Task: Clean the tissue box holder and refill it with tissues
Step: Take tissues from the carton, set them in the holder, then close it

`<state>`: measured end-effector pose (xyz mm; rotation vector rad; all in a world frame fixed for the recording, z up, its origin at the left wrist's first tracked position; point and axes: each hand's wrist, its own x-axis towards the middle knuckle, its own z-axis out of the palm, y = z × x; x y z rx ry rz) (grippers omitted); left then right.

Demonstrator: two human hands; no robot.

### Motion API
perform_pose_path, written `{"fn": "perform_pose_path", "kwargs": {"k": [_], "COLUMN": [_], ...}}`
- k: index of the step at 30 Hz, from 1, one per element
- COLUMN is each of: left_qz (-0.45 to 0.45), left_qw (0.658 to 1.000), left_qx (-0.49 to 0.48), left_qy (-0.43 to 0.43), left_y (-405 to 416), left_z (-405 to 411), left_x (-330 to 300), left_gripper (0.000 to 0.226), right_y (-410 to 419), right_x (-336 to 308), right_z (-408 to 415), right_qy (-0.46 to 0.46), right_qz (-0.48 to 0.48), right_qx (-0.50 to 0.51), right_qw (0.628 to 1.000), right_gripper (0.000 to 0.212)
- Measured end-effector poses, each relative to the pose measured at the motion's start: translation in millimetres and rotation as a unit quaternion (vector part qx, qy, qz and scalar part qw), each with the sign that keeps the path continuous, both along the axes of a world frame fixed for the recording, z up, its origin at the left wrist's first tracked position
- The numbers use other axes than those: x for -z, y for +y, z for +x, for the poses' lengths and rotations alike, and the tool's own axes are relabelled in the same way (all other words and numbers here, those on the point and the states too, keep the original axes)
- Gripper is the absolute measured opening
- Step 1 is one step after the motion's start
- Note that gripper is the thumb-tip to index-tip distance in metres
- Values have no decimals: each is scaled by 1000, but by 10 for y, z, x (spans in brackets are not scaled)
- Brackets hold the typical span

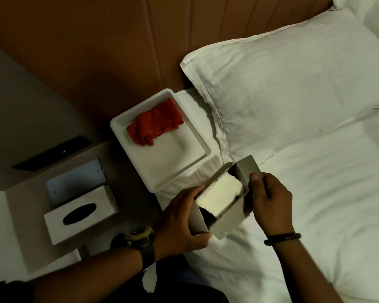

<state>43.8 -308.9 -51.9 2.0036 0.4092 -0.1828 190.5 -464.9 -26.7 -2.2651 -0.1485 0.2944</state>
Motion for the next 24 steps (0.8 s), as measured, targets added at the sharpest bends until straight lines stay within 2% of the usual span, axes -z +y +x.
{"fn": "perform_pose_path", "kwargs": {"k": [6, 8, 10, 11, 12, 13, 14, 15, 17, 20, 24], "left_qz": [18, 19, 18, 18, 20, 22, 24, 27, 33, 37, 43], "left_qw": [992, 990, 994, 997, 999, 999, 1000, 1000, 999, 999, 999], "left_qx": [121, 130, 100, 72, 44, 23, 11, 6, 5, 0, 2], "left_qy": [27, 40, 37, 31, 23, 14, 6, 2, -3, -13, -15], "left_y": [221, 201, 158, 136, 122, 112, 110, 120, 174, 319, 440], "left_z": [68, 88, 109, 124, 140, 166, 193, 228, 301, 380, 416], "left_x": [10, 47, 75, 85, 95, 105, 115, 119, 119, 118, 98], "left_gripper": [121, 130, 129, 124, 117, 110, 105, 100, 94, 86, 80], "right_y": [35, 46, 64, 75, 81, 90, 91, 98, 132, 132, 147], "right_x": [205, 244, 226, 173, 131, 97, 87, 68, 22, -38, -141], "right_z": [-159, -179, -198, -213, -226, -237, -245, -237, -200, -81, 124], "right_qy": [98, 111, 99, 65, 3, -78, -157, -233, -311, -335, -283], "right_qz": [42, 47, 38, 22, -8, -54, -103, -144, -172, -216, -295], "right_qx": [81, 102, 102, 81, 41, -16, -86, -143, -235, -317, -361], "right_qw": [991, 987, 989, 994, 999, 995, 978, 951, 905, 861, 838], "right_gripper": [38, 37, 27, 14, 11, 29, 42, 45, 37, 29, 38]}}
